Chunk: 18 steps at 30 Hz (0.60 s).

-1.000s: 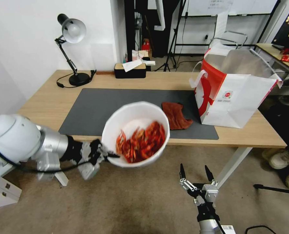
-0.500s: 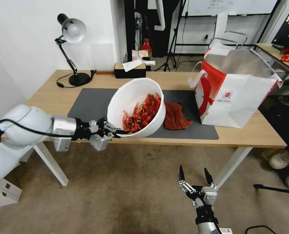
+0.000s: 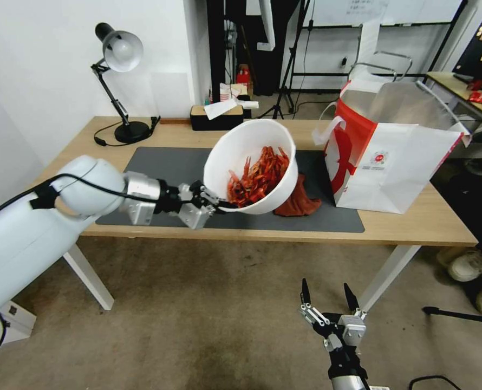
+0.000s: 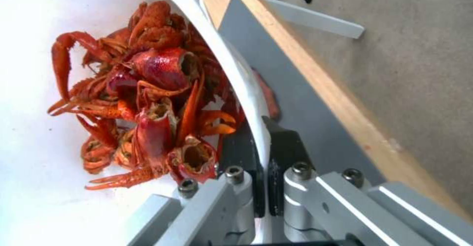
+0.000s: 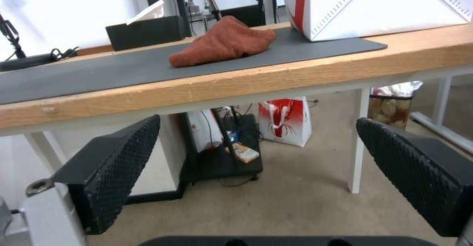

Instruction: Sweep shrimp from table into container with towel, then put container into takeout bag.

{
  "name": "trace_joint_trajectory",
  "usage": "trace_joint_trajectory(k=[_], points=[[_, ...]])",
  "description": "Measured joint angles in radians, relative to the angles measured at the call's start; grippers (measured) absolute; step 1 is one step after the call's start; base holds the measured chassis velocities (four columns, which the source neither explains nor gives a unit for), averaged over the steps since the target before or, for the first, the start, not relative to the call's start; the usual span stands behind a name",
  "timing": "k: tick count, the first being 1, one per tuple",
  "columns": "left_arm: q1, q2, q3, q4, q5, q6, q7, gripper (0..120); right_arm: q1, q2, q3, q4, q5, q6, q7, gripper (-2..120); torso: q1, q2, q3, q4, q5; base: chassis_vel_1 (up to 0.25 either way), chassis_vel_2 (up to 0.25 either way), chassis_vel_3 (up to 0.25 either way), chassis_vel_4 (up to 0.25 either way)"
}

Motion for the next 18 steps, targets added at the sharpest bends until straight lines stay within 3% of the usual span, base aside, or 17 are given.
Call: trace_joint_trajectory(k=[2, 4, 5, 7, 8, 10, 12, 15, 16, 18], points=[[-0.054, -0.027, 0.044, 0.038, 0.000, 0.000, 0.003, 0, -0.001, 0.003, 0.003, 0.000, -0.002, 0.001, 0.000, 100, 0.000, 0.000, 0.000, 0.0001, 0.0001, 0.000, 0.000, 0.000, 0.000], [-0.054, -0.027, 0.044, 0.038, 0.000, 0.000, 0.003, 0, -0.001, 0.003, 0.003, 0.000, -0.002, 0.001, 0.000, 100, 0.000, 0.000, 0.000, 0.0001, 0.0001, 0.000, 0.000, 0.000, 0.000], [-0.081, -0.044, 0.068, 0.062, 0.000, 0.000, 0.004, 0, -0.001, 0.006, 0.003, 0.000, -0.003, 0.001, 0.000, 100, 0.000, 0.000, 0.000, -0.0001, 0.0002, 0.000, 0.000, 0.000, 0.000], [-0.176, -0.119, 0.132, 0.161, 0.000, -0.009, 0.004, 0, 0.001, 0.012, 0.002, -0.010, -0.007, 0.001, -0.002, 100, 0.000, 0.000, 0.000, -0.0001, 0.0000, 0.000, 0.000, 0.000, 0.000], [-0.176, -0.119, 0.132, 0.161, 0.000, -0.009, 0.004, 0, 0.001, 0.012, 0.002, -0.010, -0.007, 0.001, -0.002, 100, 0.000, 0.000, 0.000, -0.0001, 0.0000, 0.000, 0.000, 0.000, 0.000], [-0.248, -0.187, 0.172, 0.242, 0.005, -0.018, 0.006, 0, 0.006, 0.013, 0.002, -0.016, -0.007, 0.000, -0.002, 100, 0.000, 0.000, 0.000, 0.0000, 0.0001, 0.000, 0.000, 0.000, 0.000], [-0.272, -0.212, 0.184, 0.269, 0.006, -0.023, 0.007, 0, 0.008, 0.013, 0.003, -0.018, -0.007, 0.000, -0.001, 100, 0.000, 0.000, 0.000, -0.0002, 0.0003, 0.000, 0.000, 0.000, 0.000], [-0.343, -0.303, 0.210, 0.359, 0.005, -0.036, 0.008, 0, 0.014, 0.011, 0.004, -0.026, -0.004, -0.001, 0.000, 100, 0.000, 0.000, 0.000, -0.0001, 0.0002, 0.000, 0.000, 0.000, 0.000], [-0.343, -0.303, 0.210, 0.359, 0.005, -0.036, 0.008, 0, 0.014, 0.011, 0.004, -0.026, -0.004, -0.001, 0.000, 100, 0.000, 0.000, 0.000, -0.0001, 0.0002, 0.000, 0.000, 0.000, 0.000], [-0.403, -0.371, 0.233, 0.426, 0.004, -0.051, 0.008, 0, 0.019, 0.007, 0.004, -0.033, -0.002, -0.001, 0.002, 100, 0.000, 0.000, 0.000, -0.0002, 0.0004, 0.000, 0.000, 0.000, 0.000]])
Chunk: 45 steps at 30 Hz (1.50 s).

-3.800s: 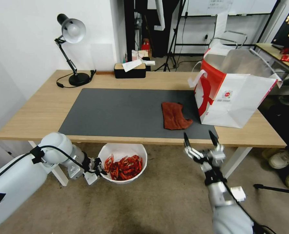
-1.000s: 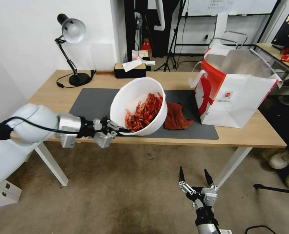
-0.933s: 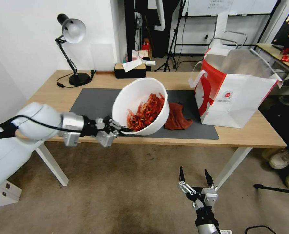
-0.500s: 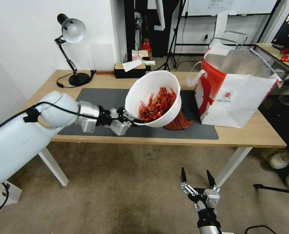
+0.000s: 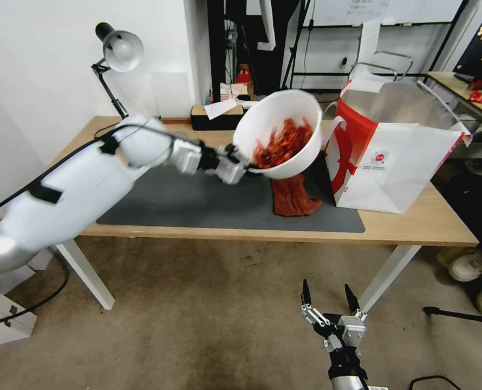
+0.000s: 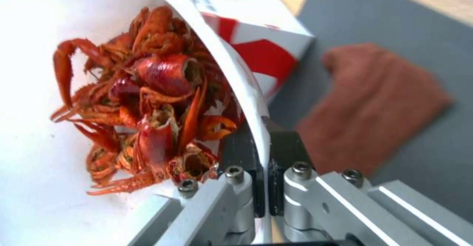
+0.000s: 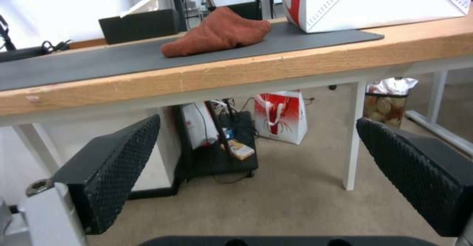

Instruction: Sweep shrimp from table into container with towel, then put container into takeout bag.

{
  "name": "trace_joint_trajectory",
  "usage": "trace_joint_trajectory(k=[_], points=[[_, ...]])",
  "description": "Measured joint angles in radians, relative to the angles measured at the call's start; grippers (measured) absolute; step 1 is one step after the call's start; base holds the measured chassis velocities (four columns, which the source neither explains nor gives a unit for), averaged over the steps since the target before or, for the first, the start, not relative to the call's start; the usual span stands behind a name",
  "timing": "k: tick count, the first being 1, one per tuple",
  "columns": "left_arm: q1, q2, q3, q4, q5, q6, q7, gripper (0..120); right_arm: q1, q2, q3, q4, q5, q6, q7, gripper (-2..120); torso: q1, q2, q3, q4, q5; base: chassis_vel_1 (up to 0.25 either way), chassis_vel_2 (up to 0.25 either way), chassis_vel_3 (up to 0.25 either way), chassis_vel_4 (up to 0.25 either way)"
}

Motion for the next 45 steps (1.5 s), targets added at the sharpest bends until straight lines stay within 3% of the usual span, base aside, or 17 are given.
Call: trace_joint_trajectory(k=[4, 6, 8, 12, 14, 15, 18, 22, 24, 28, 33, 37, 45], points=[[-0.076, -0.084, 0.020, 0.105, -0.002, -0.013, -0.002, 0, 0.009, -0.005, 0.001, -0.008, 0.005, -0.001, 0.002, 100, 0.000, 0.000, 0.000, 0.0000, 0.0000, 0.000, 0.000, 0.000, 0.000], [-0.087, -0.096, 0.022, 0.123, -0.002, -0.014, -0.003, 0, 0.011, -0.006, 0.001, -0.009, 0.006, -0.001, 0.002, 100, 0.000, 0.000, 0.000, 0.0000, 0.0000, 0.000, 0.000, 0.000, 0.000], [-0.157, -0.166, 0.027, 0.246, -0.003, -0.025, -0.014, 0, 0.016, -0.009, 0.001, -0.016, 0.016, -0.002, 0.003, 100, 0.000, 0.000, 0.000, 0.0002, -0.0002, 0.000, 0.000, 0.000, 0.000], [-0.196, -0.209, 0.028, 0.320, -0.004, -0.037, -0.018, 0, 0.021, -0.011, 0.001, -0.022, 0.021, -0.003, 0.003, 100, 0.000, 0.000, 0.000, 0.0003, -0.0004, 0.000, 0.000, 0.000, 0.000], [-0.232, -0.261, 0.032, 0.387, -0.004, -0.053, -0.018, 0, 0.027, -0.013, 0.000, -0.027, 0.025, -0.003, 0.003, 100, 0.000, 0.000, 0.000, 0.0004, -0.0003, 0.000, 0.000, 0.000, 0.000], [-0.232, -0.261, 0.032, 0.387, -0.004, -0.053, -0.018, 0, 0.027, -0.013, 0.000, -0.027, 0.025, -0.003, 0.003, 100, 0.000, 0.000, 0.000, 0.0004, -0.0003, 0.000, 0.000, 0.000, 0.000], [-0.258, -0.341, 0.030, 0.445, 0.010, -0.062, -0.020, 0, 0.032, -0.016, -0.002, -0.032, 0.028, -0.003, 0.002, 100, 0.000, 0.000, 0.000, 0.0001, -0.0002, 0.000, 0.000, 0.000, 0.000], [-0.266, -0.374, 0.027, 0.464, 0.012, -0.063, -0.023, 0, 0.032, -0.018, -0.002, -0.034, 0.029, -0.004, 0.003, 100, 0.000, 0.000, 0.000, -0.0001, -0.0002, 0.000, 0.000, 0.000, 0.000], [-0.281, -0.442, 0.018, 0.514, 0.022, -0.063, -0.025, 0, 0.030, -0.018, -0.002, -0.035, 0.029, -0.004, 0.002, 100, 0.000, 0.000, 0.000, -0.0001, -0.0002, 0.000, 0.000, 0.000, 0.000], [-0.286, -0.483, 0.009, 0.549, 0.037, -0.063, -0.028, 0, 0.022, -0.014, -0.002, -0.037, 0.029, -0.004, 0.001, 100, 0.000, 0.000, 0.000, -0.0001, -0.0002, 0.000, 0.000, 0.000, 0.000], [-0.290, -0.507, 0.014, 0.559, 0.042, -0.057, -0.032, 0, 0.017, -0.013, -0.002, -0.037, 0.029, -0.002, -0.001, 100, 0.000, 0.000, 0.000, 0.0004, -0.0005, 0.000, 0.000, 0.000, 0.000], [-0.298, -0.552, 0.034, 0.579, 0.057, -0.044, -0.035, 0, 0.015, -0.014, -0.002, -0.035, 0.028, -0.002, -0.002, 100, 0.000, 0.000, 0.000, 0.0001, -0.0003, 0.000, 0.000, 0.000, 0.000], [-0.306, -0.590, 0.086, 0.594, 0.070, -0.038, -0.031, 0, 0.008, -0.009, -0.001, -0.032, 0.027, 0.001, -0.005, 100, 0.000, 0.000, 0.000, 0.0003, -0.0003, 0.000, 0.000, 0.000, 0.000]])
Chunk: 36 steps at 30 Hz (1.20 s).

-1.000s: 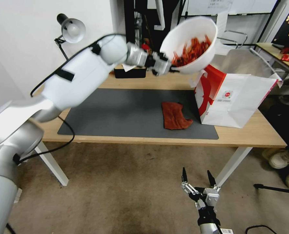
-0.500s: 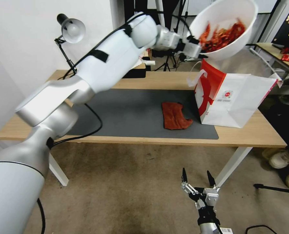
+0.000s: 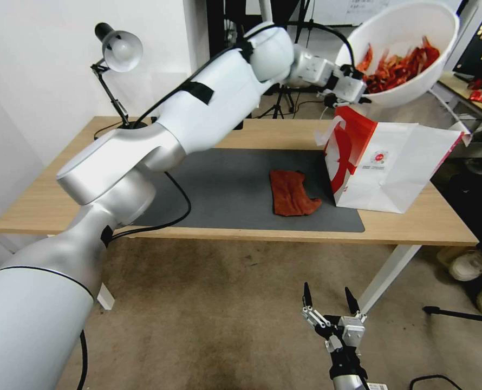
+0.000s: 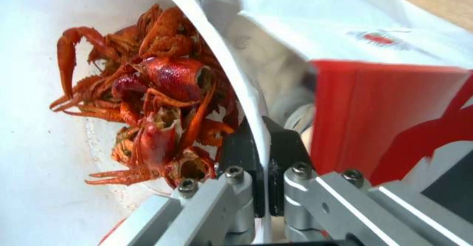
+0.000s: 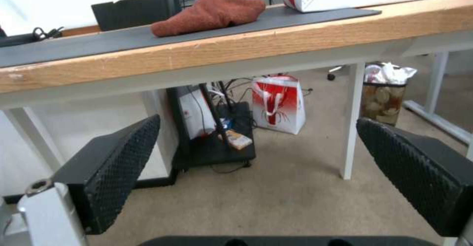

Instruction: Sweep shrimp from table into container with towel, then put container into takeout bag.

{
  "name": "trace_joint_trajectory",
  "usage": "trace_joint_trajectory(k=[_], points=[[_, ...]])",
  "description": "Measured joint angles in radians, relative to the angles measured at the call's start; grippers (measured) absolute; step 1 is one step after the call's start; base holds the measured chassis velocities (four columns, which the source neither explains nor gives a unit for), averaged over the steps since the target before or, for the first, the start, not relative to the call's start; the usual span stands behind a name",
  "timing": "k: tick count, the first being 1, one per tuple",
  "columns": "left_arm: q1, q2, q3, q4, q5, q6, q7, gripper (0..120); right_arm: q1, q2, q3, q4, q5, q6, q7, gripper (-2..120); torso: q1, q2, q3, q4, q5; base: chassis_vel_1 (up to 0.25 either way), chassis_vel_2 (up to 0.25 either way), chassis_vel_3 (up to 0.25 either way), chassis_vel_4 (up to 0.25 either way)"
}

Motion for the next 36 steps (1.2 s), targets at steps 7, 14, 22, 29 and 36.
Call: trace_joint_trajectory(k=[7, 14, 22, 29, 36], points=[[-0.009, -0.020, 0.049, 0.007, 0.008, 0.017, 0.015, 0, 0.000, 0.000, -0.004, 0.001, -0.001, 0.001, -0.004, 100, 0.000, 0.000, 0.000, -0.0002, 0.0000, 0.000, 0.000, 0.000, 0.000], [-0.027, -0.016, 0.080, 0.001, 0.008, 0.029, 0.013, 0, 0.003, 0.002, -0.007, -0.010, -0.001, 0.006, -0.011, 100, 0.000, 0.000, 0.000, -0.0003, -0.0001, 0.000, 0.000, 0.000, 0.000], [-0.033, -0.007, 0.085, -0.010, 0.003, 0.036, -0.009, 25, 0.007, 0.007, -0.012, -0.026, -0.002, 0.011, -0.016, 100, 0.000, 0.000, 0.000, -0.0001, -0.0002, 0.000, 0.000, 0.000, 0.000], [-0.029, -0.003, 0.080, -0.019, -0.031, 0.047, -0.036, 50, 0.015, 0.005, -0.013, -0.032, -0.002, 0.011, -0.016, 100, 0.000, 0.000, 0.000, 0.0000, -0.0002, 0.000, 0.000, 0.000, 0.000], [-0.017, 0.000, 0.079, -0.032, -0.099, 0.080, -0.055, 77, 0.023, 0.000, -0.015, -0.038, 0.000, 0.007, -0.015, 100, 0.000, 0.000, 0.000, -0.0001, -0.0001, 0.000, 0.000, 0.000, 0.000]])
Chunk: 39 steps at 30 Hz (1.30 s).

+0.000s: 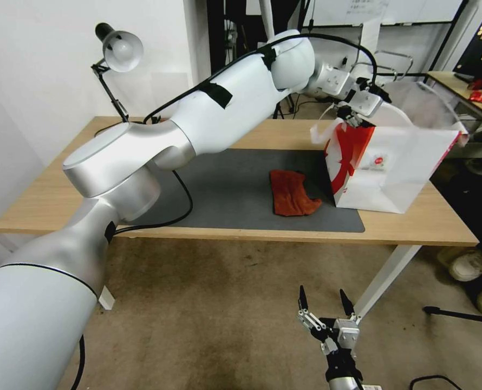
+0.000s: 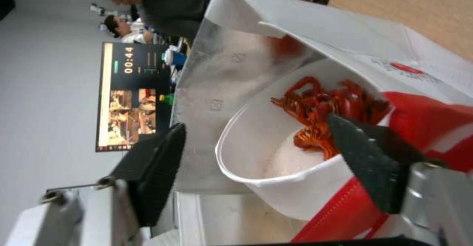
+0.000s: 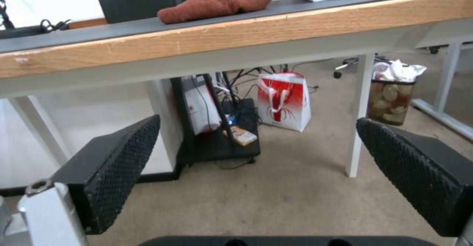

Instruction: Sweep shrimp from table into container with towel, then put container into takeout bag.

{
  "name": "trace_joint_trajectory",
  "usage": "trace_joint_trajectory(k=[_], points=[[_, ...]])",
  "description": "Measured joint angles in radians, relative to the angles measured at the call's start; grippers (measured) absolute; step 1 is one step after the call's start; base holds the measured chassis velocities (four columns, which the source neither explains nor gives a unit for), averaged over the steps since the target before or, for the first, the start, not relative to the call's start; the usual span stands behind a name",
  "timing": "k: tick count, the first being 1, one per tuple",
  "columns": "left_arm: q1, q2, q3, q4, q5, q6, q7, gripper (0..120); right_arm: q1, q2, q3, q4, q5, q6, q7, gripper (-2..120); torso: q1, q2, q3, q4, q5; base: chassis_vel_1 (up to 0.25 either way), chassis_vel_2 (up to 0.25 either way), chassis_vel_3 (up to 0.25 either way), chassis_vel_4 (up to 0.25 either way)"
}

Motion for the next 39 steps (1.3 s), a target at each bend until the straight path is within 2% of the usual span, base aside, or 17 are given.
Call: trace_joint_trajectory(k=[3, 5, 6, 9, 10, 13, 14, 18, 25, 28, 30, 32, 33, 35, 36, 38, 39], points=[[0.010, 0.003, 0.001, -0.002, -0.065, 0.041, -0.025, 86, 0.004, -0.003, 0.000, -0.004, 0.003, -0.001, 0.001, 100, 0.000, 0.000, 0.000, 0.0000, 0.0000, 0.000, 0.000, 0.000, 0.000], [0.023, 0.019, 0.038, -0.012, -0.258, 0.149, -0.094, 98, 0.009, -0.004, -0.004, -0.008, 0.004, -0.003, 0.002, 100, 0.000, 0.000, 0.000, -0.0002, 0.0000, 0.000, 0.000, 0.000, 0.000], [0.023, 0.019, 0.038, -0.012, -0.258, 0.149, -0.094, 98, 0.009, -0.004, -0.004, -0.008, 0.004, -0.003, 0.002, 100, 0.000, 0.000, 0.000, -0.0002, 0.0000, 0.000, 0.000, 0.000, 0.000], [0.033, 0.063, 0.126, -0.049, -0.621, 0.310, -0.209, 107, 0.010, -0.003, -0.007, -0.009, 0.004, -0.004, 0.003, 100, 0.000, 0.000, 0.000, 0.0001, 0.0000, 0.000, 0.000, 0.000, 0.000], [0.033, 0.063, 0.126, -0.049, -0.621, 0.310, -0.209, 107, 0.010, -0.003, -0.007, -0.009, 0.004, -0.004, 0.003, 100, 0.000, 0.000, 0.000, 0.0001, 0.0000, 0.000, 0.000, 0.000, 0.000], [0.053, 0.087, 0.147, -0.083, -0.926, 0.431, -0.382, 112, -0.004, -0.002, -0.007, 0.001, 0.000, -0.004, 0.003, 100, 0.000, 0.000, 0.000, 0.0000, -0.0001, 0.000, 0.000, 0.000, 0.000], [0.053, 0.087, 0.147, -0.083, -0.926, 0.431, -0.382, 112, -0.004, -0.002, -0.007, 0.001, 0.000, -0.004, 0.003, 100, 0.000, 0.000, 0.000, 0.0000, -0.0001, 0.000, 0.000, 0.000, 0.000], [0.068, 0.082, 0.119, -0.083, -1.175, 0.511, -0.604, 115, -0.018, -0.001, -0.007, 0.013, -0.009, 0.000, 0.000, 100, 0.000, 0.000, 0.000, -0.0002, 0.0000, 0.000, 0.000, 0.000, 0.000], [0.096, 0.107, 0.076, -0.141, -1.333, 0.553, -0.749, 112, -0.008, 0.000, -0.018, 0.004, -0.009, 0.000, -0.001, 100, 0.000, 0.000, 0.000, -0.0001, 0.0003, 0.000, 0.000, 0.000, 0.000], [0.162, 0.152, 0.012, -0.231, -1.421, 0.551, -0.923, 105, -0.006, 0.003, -0.021, 0.008, -0.009, 0.000, -0.001, 100, 0.000, 0.000, 0.000, -0.0002, 0.0003, 0.000, 0.000, 0.000, 0.000], [0.175, 0.160, 0.002, -0.248, -1.423, 0.547, -0.939, 104, -0.006, 0.004, -0.021, 0.011, -0.009, 0.000, -0.001, 100, 0.000, 0.000, 0.000, -0.0001, 0.0000, 0.000, 0.000, 0.000, 0.000], [0.264, 0.231, -0.054, -0.362, -1.392, 0.522, -0.986, 101, -0.003, 0.003, -0.020, 0.031, -0.009, 0.000, -0.002, 100, 0.000, 0.000, 0.000, -0.0003, -0.0003, 0.000, 0.000, 0.000, 0.000], [0.264, 0.231, -0.054, -0.362, -1.392, 0.522, -0.986, 101, -0.003, 0.003, -0.020, 0.031, -0.009, 0.000, -0.002, 100, 0.000, 0.000, 0.000, -0.0003, -0.0003, 0.000, 0.000, 0.000, 0.000], [0.358, 0.298, -0.117, -0.462, -1.354, 0.498, -1.012, 100, 0.009, -0.005, -0.019, 0.032, -0.004, -0.002, -0.001, 100, 0.000, 0.000, 0.000, 0.0002, -0.0004, 0.000, 0.000, 0.000, 0.000], [0.358, 0.298, -0.117, -0.462, -1.354, 0.498, -1.012, 100, 0.009, -0.005, -0.019, 0.032, -0.004, -0.002, -0.001, 100, 0.000, 0.000, 0.000, 0.0002, -0.0004, 0.000, 0.000, 0.000, 0.000], [0.479, 0.376, -0.196, -0.573, -1.293, 0.477, -1.025, 100, 0.027, -0.013, -0.021, 0.027, 0.005, -0.011, 0.001, 100, 0.000, 0.000, 0.000, 0.0003, -0.0003, 0.000, 0.000, 0.000, 0.000], [0.479, 0.376, -0.196, -0.573, -1.293, 0.477, -1.025, 100, 0.027, -0.013, -0.021, 0.027, 0.005, -0.011, 0.001, 100, 0.000, 0.000, 0.000, 0.0003, -0.0003, 0.000, 0.000, 0.000, 0.000]])
